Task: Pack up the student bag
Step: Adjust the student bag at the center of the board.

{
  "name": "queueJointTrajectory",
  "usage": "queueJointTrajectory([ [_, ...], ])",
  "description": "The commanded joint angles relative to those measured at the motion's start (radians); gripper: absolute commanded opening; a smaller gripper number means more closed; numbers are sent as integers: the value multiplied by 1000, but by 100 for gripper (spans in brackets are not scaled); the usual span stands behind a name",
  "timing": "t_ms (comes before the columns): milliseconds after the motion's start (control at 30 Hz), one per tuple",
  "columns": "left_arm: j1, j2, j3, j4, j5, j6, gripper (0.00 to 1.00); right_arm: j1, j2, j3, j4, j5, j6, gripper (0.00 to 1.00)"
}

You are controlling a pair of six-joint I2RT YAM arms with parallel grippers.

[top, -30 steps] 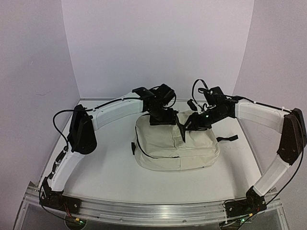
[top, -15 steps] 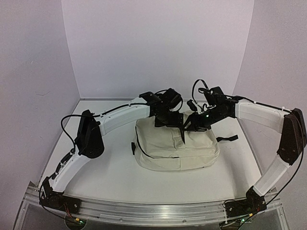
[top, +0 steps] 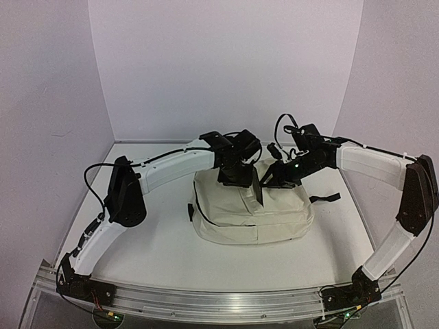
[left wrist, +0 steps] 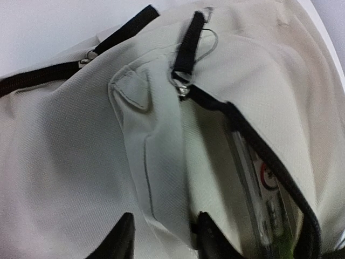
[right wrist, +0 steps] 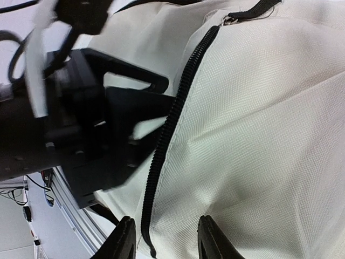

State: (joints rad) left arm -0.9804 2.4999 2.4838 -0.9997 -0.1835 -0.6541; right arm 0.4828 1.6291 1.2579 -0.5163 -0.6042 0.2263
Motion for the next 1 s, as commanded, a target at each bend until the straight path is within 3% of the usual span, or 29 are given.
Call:
queueJointTrajectory([
  [0,6,-200,-88,-5,79,-16,25,-3,-4,33,13,-17,7,38],
  [167,14,-272,-207,95,176,-45,2,-2,11,30,21,-16,2,33],
  [433,39,-304,-240,123,210,-39,1,20,46,63,48,14,7,26],
  [533,38,-301,-239,120,158,-65,42,19,53,94,47,46,0,23],
  [600,36,-269,-196,86,114,-89,58,19,51,103,47,59,6,23],
  [733,26,-160,-39,-1,44,-68,67,19,48,123,48,63,23,22],
  [967,26,-64,43,-24,17,-97,68,20,25,129,47,128,29,18],
])
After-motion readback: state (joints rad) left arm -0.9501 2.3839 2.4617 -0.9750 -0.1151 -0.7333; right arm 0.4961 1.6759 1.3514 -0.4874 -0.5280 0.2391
